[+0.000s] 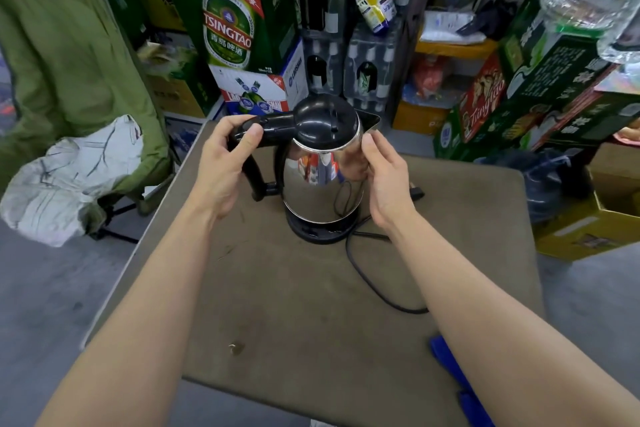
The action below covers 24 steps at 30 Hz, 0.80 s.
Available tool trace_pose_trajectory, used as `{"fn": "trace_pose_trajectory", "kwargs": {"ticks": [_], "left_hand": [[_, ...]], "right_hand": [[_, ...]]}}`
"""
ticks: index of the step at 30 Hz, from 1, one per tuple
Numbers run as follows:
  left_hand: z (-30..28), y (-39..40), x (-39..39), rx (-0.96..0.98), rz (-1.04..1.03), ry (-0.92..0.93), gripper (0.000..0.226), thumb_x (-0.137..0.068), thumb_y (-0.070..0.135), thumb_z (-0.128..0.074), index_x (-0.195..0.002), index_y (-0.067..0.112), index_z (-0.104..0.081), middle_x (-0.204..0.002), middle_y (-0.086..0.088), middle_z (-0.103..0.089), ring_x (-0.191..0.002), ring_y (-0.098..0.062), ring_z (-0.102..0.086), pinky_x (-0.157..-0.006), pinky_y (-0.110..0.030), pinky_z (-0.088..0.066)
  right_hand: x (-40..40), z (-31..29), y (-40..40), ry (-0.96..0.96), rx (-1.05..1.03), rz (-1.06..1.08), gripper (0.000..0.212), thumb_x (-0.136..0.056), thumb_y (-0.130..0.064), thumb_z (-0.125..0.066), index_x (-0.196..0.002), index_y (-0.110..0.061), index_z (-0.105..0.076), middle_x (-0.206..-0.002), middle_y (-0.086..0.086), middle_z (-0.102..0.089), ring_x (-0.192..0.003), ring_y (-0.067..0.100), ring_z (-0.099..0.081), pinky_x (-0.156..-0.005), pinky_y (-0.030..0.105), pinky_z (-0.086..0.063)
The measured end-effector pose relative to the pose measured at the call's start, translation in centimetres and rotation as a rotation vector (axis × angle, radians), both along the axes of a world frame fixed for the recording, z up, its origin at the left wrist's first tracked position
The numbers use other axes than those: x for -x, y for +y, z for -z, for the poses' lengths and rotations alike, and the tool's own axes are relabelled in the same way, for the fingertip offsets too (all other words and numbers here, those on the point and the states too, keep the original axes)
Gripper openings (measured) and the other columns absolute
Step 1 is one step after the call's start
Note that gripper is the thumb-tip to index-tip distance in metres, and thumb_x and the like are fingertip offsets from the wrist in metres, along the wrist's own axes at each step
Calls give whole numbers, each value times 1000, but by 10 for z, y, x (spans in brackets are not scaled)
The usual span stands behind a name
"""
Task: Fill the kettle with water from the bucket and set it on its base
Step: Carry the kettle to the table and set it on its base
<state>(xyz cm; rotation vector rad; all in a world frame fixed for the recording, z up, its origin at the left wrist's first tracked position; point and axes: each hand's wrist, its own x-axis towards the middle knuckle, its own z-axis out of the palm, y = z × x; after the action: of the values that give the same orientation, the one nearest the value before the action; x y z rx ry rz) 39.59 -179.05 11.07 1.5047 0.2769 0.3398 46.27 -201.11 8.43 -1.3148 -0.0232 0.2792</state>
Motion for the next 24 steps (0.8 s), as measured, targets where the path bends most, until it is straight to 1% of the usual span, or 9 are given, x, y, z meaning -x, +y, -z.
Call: {"fn": "trace_pose_trajectory", "kwargs": {"ticks": [2,5,9,12,15,17,19,21,24], "left_hand": [[1,3,-1,16,21,18,43,-75,51,-75,-104,21,-65,-109,-7,-64,-106,-21,-56,-109,-56,-32],[5,8,4,29,28,17,44,-80,47,-73,-109,16,-62,-111,-8,-63,-106,-21,-55,-110,-55,-32],[10,11,16,58,24,39,44,-86,37,-67,-117,7,-59,-114,-9,-64,-110,-23,-57,-109,-54,-34],[12,7,21,57,27,45,43,-86,36,-67,-117,8,-59,-113,-8,-66,-110,-23,-58,-107,-51,-38],[15,-1,17,54,40,40,35,-85,35,-69,-112,13,-62,-109,-7,-67,-106,-22,-59,-105,-48,-39],[19,-2,13,64,46,34,35,-85,33,-69,-112,12,-62,-111,-11,-66,-108,-24,-58,-107,-50,-38],[22,-1,8,69,51,29,34,-85,31,-70,-112,12,-63,-113,-14,-64,-110,-26,-58,-109,-52,-36],[23,1,3,68,62,25,34,-83,30,-72,-111,13,-63,-113,-14,-64,-110,-26,-57,-108,-50,-37],[21,3,-4,68,65,23,37,-74,26,-79,-106,15,-64,-108,-9,-65,-105,-22,-60,-99,-39,-46]], "right_hand": [[0,0,2,-12,23,-9,29,-101,-26,-53,-106,0,-63,-94,4,-65,-86,12,-58,-79,22,-47],[3,0,4,-31,26,-31,28,-100,-26,-54,-100,1,-60,-94,8,-64,-87,17,-57,-83,29,-45],[17,-4,2,-38,23,-40,27,-102,-16,-52,-114,7,-61,-99,2,-68,-86,4,-62,-82,17,-47],[25,-6,-6,-43,13,-27,28,-102,-11,-50,-120,8,-58,-100,2,-71,-86,3,-67,-81,18,-51],[28,-3,-13,-41,39,-2,27,-102,-11,-49,-121,6,-60,-103,6,-71,-89,9,-68,-82,25,-53],[28,-1,-14,-14,38,23,27,-102,-12,-50,-122,0,-63,-109,9,-71,-97,16,-67,-91,39,-54],[24,2,-14,-4,38,38,26,-101,-15,-52,-121,-4,-65,-112,11,-71,-102,23,-65,-103,51,-49],[22,4,-12,-4,31,52,23,-101,-15,-53,-117,-8,-67,-112,9,-71,-103,22,-64,-106,54,-45],[22,6,-8,-23,14,56,23,-101,-15,-53,-119,-12,-67,-113,9,-70,-103,21,-63,-105,52,-45]]}}
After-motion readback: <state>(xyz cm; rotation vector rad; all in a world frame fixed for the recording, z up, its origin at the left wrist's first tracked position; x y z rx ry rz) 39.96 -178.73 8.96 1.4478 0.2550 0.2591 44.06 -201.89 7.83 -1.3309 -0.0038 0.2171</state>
